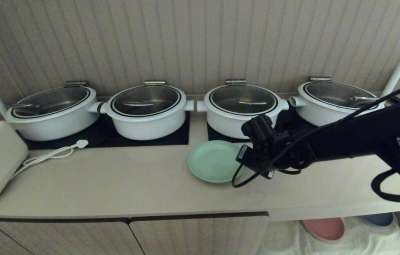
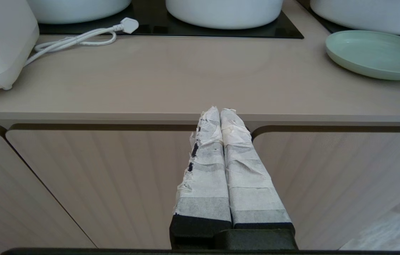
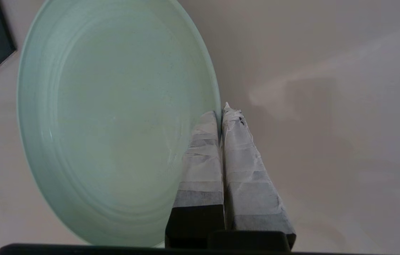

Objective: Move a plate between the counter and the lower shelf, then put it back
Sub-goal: Put the plate

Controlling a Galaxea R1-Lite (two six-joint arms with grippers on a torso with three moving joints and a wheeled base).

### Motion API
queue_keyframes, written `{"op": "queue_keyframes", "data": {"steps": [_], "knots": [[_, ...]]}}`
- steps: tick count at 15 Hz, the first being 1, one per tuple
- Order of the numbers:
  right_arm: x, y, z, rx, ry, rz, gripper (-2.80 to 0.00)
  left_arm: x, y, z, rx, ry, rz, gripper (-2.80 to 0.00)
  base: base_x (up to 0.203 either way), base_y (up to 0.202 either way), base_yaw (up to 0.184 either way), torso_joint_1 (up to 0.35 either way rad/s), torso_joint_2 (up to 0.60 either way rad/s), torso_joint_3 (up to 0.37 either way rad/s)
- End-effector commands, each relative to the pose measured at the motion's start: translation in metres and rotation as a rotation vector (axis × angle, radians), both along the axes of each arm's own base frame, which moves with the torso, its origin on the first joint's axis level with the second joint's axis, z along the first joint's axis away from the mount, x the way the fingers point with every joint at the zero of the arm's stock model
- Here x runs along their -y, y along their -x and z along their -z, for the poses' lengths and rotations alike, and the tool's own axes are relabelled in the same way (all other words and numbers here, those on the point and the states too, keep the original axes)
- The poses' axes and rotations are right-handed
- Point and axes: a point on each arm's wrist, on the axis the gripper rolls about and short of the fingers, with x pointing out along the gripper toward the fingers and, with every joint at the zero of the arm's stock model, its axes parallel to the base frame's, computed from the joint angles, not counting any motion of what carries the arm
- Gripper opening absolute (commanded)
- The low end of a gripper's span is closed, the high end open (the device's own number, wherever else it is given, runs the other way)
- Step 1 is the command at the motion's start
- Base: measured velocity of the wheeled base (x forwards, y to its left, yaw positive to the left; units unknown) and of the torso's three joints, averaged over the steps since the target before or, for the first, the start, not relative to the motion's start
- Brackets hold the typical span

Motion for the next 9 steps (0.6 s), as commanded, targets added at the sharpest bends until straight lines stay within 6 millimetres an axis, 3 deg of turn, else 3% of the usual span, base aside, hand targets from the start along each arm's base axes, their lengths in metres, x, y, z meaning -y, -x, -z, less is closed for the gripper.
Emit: {"op": "queue_keyframes", "data": {"steps": [1,8,9], "knots": [[-0.0011,-0.0013,0.0029,-0.006,0.001,0.004,-2.80,0.0000,0.0000,0.0000,0.001,0.001,0.000,-2.80,0.000,0.000,0.000,0.000,0.00,0.000],[-0.0009,-0.0010,0.0018,-0.005,-0.004,0.003,-2.75,0.0000,0.0000,0.0000,0.001,0.001,0.000,-2.80,0.000,0.000,0.000,0.000,0.00,0.000],[-0.0014,-0.0005,0.0021,-0.006,-0.003,0.001,0.00,0.0000,0.0000,0.0000,0.001,0.001,0.000,-2.80,0.000,0.000,0.000,0.000,0.00,0.000]]}}
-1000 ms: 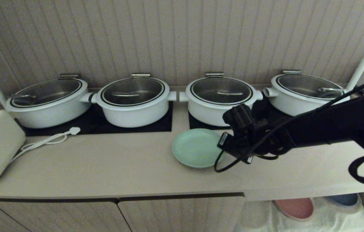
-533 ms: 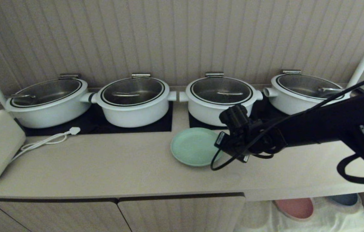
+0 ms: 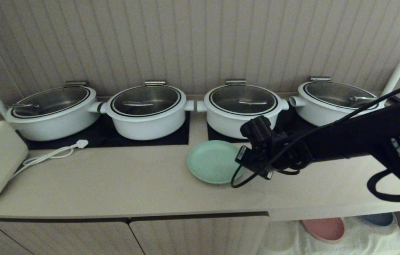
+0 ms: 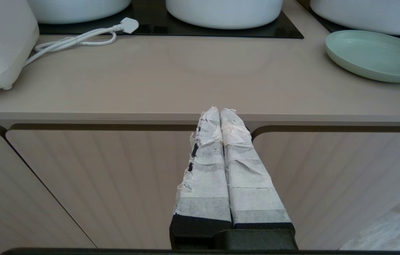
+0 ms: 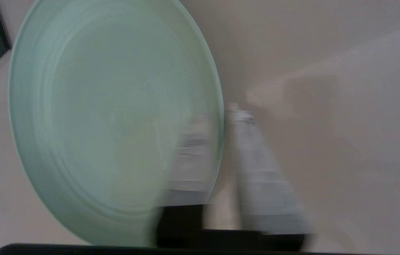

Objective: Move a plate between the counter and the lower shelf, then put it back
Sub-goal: Put the plate

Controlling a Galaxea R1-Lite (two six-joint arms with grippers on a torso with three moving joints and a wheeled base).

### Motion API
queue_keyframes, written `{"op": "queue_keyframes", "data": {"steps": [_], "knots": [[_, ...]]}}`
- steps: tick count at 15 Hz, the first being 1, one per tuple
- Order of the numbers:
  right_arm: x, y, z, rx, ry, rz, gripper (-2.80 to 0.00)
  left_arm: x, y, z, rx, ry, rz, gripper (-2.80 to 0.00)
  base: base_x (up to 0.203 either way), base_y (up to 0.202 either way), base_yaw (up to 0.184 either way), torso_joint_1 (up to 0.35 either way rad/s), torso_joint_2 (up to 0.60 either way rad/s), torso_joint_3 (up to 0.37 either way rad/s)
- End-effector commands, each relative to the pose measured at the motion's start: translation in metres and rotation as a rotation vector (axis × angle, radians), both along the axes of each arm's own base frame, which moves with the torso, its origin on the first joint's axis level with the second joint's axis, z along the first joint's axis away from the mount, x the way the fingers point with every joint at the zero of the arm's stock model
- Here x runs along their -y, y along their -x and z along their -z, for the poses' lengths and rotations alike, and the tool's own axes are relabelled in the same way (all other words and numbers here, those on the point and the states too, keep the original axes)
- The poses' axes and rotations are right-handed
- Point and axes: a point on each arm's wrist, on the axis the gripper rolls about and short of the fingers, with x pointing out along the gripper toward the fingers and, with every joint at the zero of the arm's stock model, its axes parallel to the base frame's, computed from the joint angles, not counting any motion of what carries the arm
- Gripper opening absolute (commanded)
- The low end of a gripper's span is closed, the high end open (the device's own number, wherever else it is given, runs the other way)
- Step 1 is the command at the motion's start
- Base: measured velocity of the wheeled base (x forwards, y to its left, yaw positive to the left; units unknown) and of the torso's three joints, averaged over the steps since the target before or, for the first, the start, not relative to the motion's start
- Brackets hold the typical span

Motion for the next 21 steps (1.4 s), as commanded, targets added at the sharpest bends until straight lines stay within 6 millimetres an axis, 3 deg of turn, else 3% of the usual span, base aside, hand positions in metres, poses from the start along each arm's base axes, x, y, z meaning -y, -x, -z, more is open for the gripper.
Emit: {"op": "queue_keyframes", "data": {"steps": [1,10,21], "knots": [[0.000,0.001,-0.002,0.003,-0.004,0.001,0.00,0.000,0.000,0.000,0.001,0.001,0.000,-2.80,0.000,0.000,0.000,0.000,0.00,0.000],[0.010,0.020,-0.022,0.026,0.001,0.001,0.00,0.000,0.000,0.000,0.001,0.001,0.000,-2.80,0.000,0.000,0.000,0.000,0.00,0.000],[0.036,0.072,-0.065,0.110,0.063,-0.080,0.00,0.000,0.000,0.000,0.001,0.001,0.000,-2.80,0.000,0.000,0.000,0.000,0.00,0.000]]}}
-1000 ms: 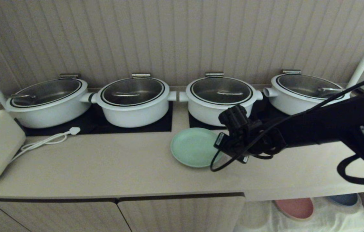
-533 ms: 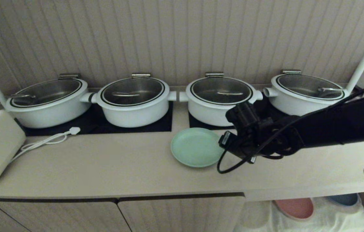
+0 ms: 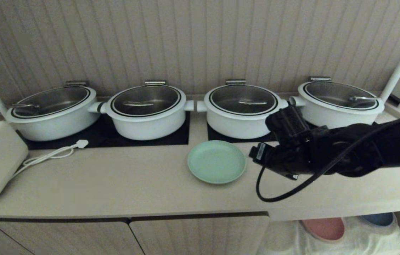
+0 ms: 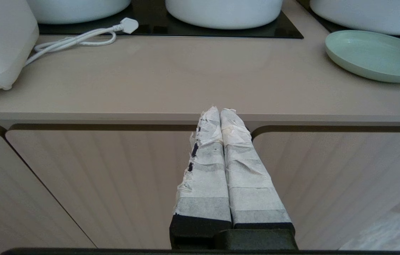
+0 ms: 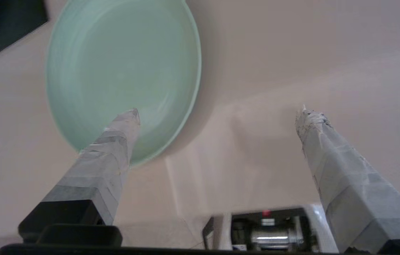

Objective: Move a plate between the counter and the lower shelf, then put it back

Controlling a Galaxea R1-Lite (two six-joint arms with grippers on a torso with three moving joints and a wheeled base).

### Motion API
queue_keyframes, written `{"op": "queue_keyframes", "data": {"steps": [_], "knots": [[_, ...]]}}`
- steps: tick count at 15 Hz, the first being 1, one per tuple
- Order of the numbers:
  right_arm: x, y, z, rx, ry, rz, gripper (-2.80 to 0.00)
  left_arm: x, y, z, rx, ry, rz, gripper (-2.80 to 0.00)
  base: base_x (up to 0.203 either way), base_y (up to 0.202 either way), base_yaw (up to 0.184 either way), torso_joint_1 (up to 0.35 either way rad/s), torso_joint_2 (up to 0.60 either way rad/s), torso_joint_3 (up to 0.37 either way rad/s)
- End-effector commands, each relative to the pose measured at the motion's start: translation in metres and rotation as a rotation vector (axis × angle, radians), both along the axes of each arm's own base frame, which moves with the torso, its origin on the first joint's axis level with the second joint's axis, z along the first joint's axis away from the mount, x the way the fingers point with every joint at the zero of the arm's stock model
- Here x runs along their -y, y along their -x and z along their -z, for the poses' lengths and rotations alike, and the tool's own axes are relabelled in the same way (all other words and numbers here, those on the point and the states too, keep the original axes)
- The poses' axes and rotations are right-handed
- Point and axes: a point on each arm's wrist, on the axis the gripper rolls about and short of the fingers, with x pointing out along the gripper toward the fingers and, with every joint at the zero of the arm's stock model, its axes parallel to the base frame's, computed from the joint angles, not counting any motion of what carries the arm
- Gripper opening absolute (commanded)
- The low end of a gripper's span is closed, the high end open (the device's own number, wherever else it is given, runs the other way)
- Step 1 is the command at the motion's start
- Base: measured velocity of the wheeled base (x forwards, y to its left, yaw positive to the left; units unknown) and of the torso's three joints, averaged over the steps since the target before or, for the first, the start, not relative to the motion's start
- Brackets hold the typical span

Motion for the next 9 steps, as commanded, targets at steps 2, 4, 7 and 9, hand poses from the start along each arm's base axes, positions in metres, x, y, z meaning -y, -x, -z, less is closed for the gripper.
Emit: {"op": "queue_keyframes", "data": {"steps": [2,4,7,9], "knots": [[0.013,0.017,-0.014,0.061,0.043,-0.056,0.00,0.000,0.000,0.000,0.001,0.001,0.000,-2.80,0.000,0.000,0.000,0.000,0.00,0.000],[0.019,0.027,-0.017,0.118,0.034,-0.071,-2.80,0.000,0.000,0.000,0.001,0.001,0.000,-2.80,0.000,0.000,0.000,0.000,0.00,0.000],[0.029,0.048,-0.006,0.143,0.088,-0.090,-2.80,0.000,0.000,0.000,0.001,0.001,0.000,-2.80,0.000,0.000,0.000,0.000,0.00,0.000],[0.036,0.061,0.000,0.180,0.099,-0.071,-2.80,0.000,0.000,0.000,0.001,0.001,0.000,-2.80,0.000,0.000,0.000,0.000,0.00,0.000]]}}
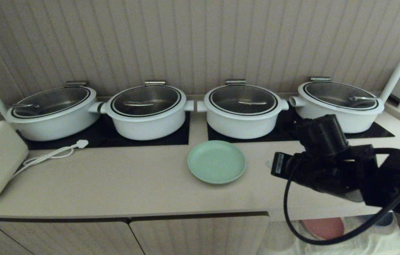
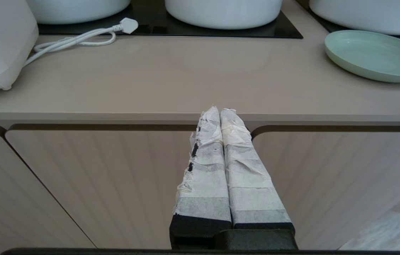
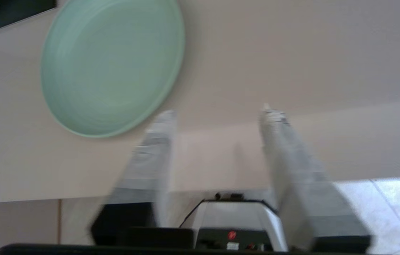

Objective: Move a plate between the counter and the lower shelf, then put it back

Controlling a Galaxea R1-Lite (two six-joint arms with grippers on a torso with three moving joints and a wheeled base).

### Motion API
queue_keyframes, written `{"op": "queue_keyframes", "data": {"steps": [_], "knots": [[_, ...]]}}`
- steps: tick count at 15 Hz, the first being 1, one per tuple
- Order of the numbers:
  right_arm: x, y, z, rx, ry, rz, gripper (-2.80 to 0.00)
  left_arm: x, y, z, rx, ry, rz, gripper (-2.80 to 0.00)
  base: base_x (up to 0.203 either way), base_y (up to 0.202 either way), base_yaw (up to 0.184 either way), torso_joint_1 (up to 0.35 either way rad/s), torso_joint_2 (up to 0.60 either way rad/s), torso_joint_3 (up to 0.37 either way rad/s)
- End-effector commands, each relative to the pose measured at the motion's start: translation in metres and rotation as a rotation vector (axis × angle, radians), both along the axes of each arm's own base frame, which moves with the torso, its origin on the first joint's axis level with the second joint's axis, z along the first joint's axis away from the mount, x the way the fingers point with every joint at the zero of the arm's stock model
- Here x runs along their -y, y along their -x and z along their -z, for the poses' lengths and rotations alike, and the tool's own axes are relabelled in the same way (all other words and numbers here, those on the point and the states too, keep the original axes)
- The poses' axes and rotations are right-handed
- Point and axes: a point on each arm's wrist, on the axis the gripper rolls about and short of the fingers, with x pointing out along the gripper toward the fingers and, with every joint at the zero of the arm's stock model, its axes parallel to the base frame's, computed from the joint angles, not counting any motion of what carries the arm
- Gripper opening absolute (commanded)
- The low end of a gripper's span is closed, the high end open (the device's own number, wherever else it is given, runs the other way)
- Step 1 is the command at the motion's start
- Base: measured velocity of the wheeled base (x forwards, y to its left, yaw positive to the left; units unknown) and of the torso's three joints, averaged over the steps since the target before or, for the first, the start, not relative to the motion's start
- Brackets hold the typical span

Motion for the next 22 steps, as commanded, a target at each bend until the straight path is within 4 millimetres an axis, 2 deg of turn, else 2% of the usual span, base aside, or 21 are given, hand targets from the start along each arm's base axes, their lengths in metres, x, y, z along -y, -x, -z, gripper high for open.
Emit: {"op": "queue_keyframes", "data": {"steps": [1,5,9,10,14,17,20,22], "knots": [[0.011,0.019,0.001,0.061,-0.014,0.025,-2.80,0.000,0.000,0.000,0.001,0.001,-0.001,-2.80,0.000,0.000,0.000,0.000,0.00,0.000],[0.032,0.042,-0.005,0.240,-0.100,0.082,-2.80,0.000,0.000,0.000,0.001,0.001,-0.001,-2.80,0.000,0.000,0.000,0.000,0.00,0.000],[0.070,0.055,-0.018,0.334,-0.069,0.167,-2.80,0.000,0.000,0.000,0.001,0.001,-0.001,-2.80,0.000,0.000,0.000,0.000,0.00,0.000],[0.081,0.062,-0.016,0.337,-0.054,0.194,-2.80,0.000,0.000,0.000,0.001,0.001,-0.001,-2.80,0.000,0.000,0.000,0.000,0.00,0.000],[0.119,0.098,-0.012,0.467,0.067,0.249,-2.80,0.000,0.000,0.000,0.001,0.001,-0.001,-2.80,0.000,0.000,0.000,0.000,0.00,0.000],[0.132,0.131,-0.008,0.543,0.080,0.259,-2.80,0.000,0.000,0.000,0.001,0.001,-0.001,-2.80,0.000,0.000,0.000,0.000,0.00,0.000],[0.147,0.174,-0.010,0.681,0.150,0.251,-2.80,0.000,0.000,0.000,0.001,0.001,-0.001,-2.80,0.000,0.000,0.000,0.000,0.00,0.000],[0.150,0.187,-0.003,0.696,0.202,0.145,-2.80,0.000,0.000,0.000,0.001,0.001,-0.001,-2.80,0.000,0.000,0.000,0.000,0.00,0.000]]}}
